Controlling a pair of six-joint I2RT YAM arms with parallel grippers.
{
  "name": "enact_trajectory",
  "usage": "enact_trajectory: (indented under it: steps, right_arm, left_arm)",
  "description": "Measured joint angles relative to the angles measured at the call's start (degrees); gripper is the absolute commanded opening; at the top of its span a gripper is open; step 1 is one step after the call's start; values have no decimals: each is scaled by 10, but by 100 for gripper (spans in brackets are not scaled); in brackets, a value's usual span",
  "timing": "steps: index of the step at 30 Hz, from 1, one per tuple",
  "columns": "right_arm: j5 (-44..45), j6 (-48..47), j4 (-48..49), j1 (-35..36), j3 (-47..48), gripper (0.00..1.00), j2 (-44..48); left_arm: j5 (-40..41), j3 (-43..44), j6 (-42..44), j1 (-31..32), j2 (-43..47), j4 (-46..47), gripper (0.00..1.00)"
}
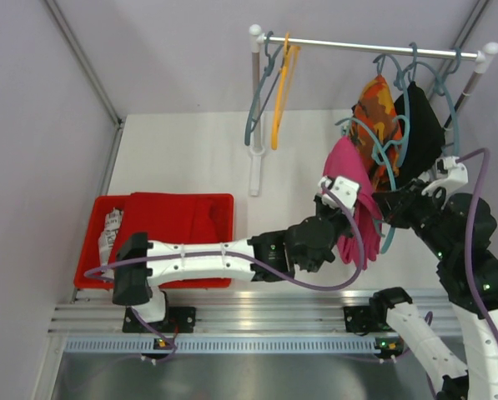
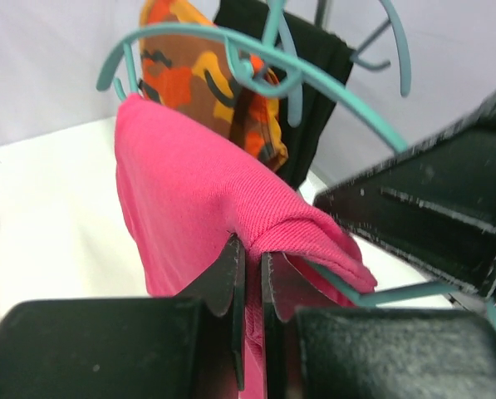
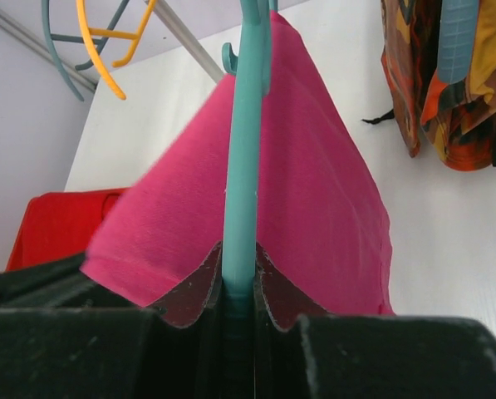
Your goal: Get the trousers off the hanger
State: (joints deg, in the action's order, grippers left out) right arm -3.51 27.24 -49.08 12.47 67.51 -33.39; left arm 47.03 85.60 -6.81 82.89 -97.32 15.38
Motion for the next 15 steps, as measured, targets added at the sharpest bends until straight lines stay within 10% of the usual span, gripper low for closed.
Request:
enact_trajectory:
  steps: [15]
  right_arm:
    - [-27, 35, 64, 0, -85, 0, 15]
  left_arm:
    - [-42, 67, 41, -48, 49, -69, 0]
